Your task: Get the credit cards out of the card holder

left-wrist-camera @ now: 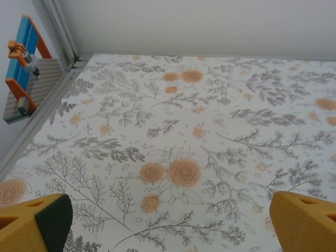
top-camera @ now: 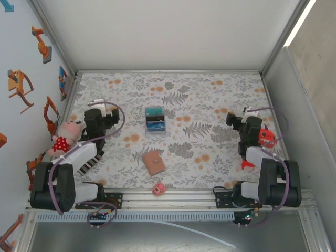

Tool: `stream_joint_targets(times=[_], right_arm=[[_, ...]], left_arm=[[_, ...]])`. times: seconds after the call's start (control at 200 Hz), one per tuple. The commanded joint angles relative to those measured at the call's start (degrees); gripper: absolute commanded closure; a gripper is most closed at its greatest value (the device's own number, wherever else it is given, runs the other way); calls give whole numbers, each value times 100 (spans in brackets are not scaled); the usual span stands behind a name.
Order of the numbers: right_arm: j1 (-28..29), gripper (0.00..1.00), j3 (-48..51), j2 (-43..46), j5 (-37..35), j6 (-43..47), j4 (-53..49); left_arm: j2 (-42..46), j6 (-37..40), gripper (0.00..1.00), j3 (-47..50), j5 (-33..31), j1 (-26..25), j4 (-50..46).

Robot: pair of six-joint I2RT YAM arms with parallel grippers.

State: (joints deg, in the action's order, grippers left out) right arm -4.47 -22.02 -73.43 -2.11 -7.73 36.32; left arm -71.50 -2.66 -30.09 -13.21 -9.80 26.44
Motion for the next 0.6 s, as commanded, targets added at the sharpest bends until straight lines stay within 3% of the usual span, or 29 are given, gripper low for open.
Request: stream_joint_targets(times=[0.0, 0.185, 0.441, 0.596], right_arm=[[21, 0, -445, 272, -192, -229, -1003], [296, 0, -699, 604, -593, -281, -1870], [923, 1, -1333, 896, -1477, -788, -3699], [1330, 0, -1679, 866, -1752, -1147, -4516]], left_arm=[[419, -639, 3, -339, -274, -90, -1195], [925, -1888, 3, -590, -24, -431, -2526], [1560, -3269, 3, -596, -575, -1884, -4459], [1609, -4037, 3, -599, -546, -2626, -5176]])
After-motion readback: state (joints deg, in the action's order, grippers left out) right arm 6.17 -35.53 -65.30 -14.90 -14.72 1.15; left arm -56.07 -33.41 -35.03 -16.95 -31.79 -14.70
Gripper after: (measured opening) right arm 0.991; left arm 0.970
